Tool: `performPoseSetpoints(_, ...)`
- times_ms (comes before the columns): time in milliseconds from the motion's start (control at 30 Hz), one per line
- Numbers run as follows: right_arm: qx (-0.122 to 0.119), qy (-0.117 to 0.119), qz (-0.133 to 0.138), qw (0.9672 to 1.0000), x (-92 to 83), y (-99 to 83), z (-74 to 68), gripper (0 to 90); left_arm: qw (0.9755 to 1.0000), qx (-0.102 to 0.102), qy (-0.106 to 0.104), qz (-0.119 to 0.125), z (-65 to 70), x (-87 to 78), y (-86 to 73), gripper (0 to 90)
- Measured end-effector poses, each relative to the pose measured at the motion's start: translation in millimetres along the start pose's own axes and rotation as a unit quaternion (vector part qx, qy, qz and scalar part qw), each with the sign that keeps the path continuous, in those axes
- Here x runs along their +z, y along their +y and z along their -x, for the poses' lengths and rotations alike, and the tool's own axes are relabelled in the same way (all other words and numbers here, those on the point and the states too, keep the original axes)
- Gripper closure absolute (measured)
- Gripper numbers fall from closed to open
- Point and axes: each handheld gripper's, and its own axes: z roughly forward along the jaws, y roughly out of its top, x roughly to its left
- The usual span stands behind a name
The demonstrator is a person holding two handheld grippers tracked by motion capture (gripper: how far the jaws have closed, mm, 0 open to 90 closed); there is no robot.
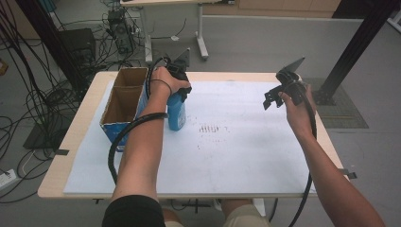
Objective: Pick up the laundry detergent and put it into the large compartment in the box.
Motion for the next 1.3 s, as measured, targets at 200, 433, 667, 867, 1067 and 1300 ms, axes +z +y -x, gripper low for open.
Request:
performPoseSetpoints(200,-0.003,-0.001,0.000,1.0000,0.4,0.0,-2.2,6.4,1.0000,0.004,0.000,0.003,-0.1,-0.1,-1.2,37.3)
performPoseSetpoints(433,-0.003,-0.001,0.000,1.0000,0.5,0.1,-2.6,6.5,1.0000,0.006,0.000,0.003,-0.4,-0.1,-1.6,37.3)
performPoseSetpoints(667,-0.006,-0.001,0.000,1.0000,1.4,0.4,-3.8,6.5,1.0000,0.006,0.000,0.004,-0.4,-0.2,-2.2,37.3)
performPoseSetpoints(867,-0.005,-0.001,0.000,1.0000,1.1,0.4,-4.2,6.5,1.0000,0.006,-0.001,0.005,-1.0,-0.2,-2.4,37.4)
performPoseSetpoints(1067,-0.005,-0.001,0.001,1.0000,0.9,0.4,-3.5,6.4,1.0000,0.002,-0.002,0.007,-1.1,0.0,-2.8,37.5)
performPoseSetpoints(1300,-0.004,-0.001,0.000,1.0000,1.3,0.7,-3.4,6.5,1.0000,0.002,-0.001,0.004,-0.9,-0.1,-1.7,37.5)
